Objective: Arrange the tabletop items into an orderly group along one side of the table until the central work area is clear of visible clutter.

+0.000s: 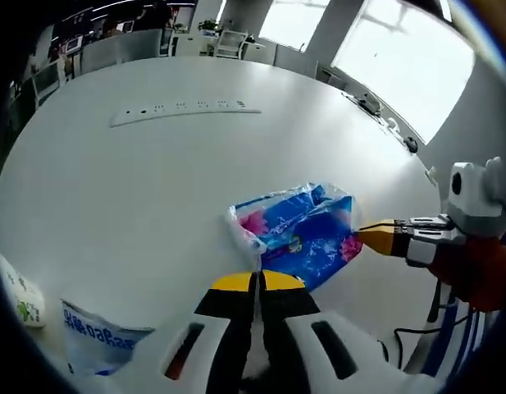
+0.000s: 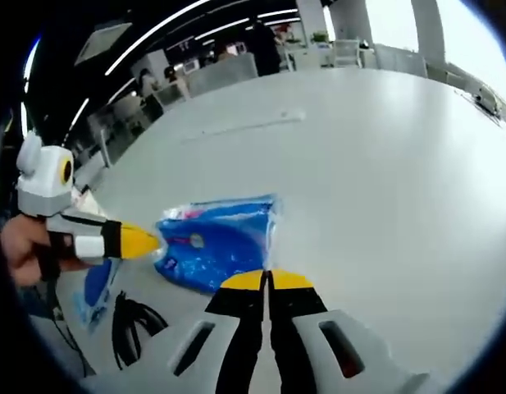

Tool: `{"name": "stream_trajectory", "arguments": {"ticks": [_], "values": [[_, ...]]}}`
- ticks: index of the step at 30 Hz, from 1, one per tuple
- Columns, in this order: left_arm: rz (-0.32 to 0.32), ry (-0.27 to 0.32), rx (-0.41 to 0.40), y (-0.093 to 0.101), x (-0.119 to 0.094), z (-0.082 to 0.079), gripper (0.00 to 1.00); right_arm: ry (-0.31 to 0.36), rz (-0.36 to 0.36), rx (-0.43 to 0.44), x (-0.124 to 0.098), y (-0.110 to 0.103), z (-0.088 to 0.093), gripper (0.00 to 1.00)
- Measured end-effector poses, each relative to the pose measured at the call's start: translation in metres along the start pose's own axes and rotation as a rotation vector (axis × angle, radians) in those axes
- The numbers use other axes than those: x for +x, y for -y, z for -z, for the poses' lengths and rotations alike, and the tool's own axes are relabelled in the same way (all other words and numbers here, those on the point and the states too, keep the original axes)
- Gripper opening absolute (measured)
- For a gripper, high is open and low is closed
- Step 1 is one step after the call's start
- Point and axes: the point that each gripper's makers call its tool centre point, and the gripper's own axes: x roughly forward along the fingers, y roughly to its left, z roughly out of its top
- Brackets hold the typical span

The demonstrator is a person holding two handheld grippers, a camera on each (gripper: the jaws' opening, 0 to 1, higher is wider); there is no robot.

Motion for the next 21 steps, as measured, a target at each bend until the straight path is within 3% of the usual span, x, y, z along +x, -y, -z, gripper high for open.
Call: {"name": "stream_trajectory", "arguments": {"ticks": [10,21], "values": [[-0.004,-0.033,-0.005,-0.009,-0.011,0.012,0.09,-0.018,0.011,-0.013,-0.002,-0.002,0.008,0.06],[-0.030,0.007,-0.011,-0.026,-0.048,0.015,0.08,-0.016,0.001,-0.049,-0.010,-0.019,0.005,0.07]]}}
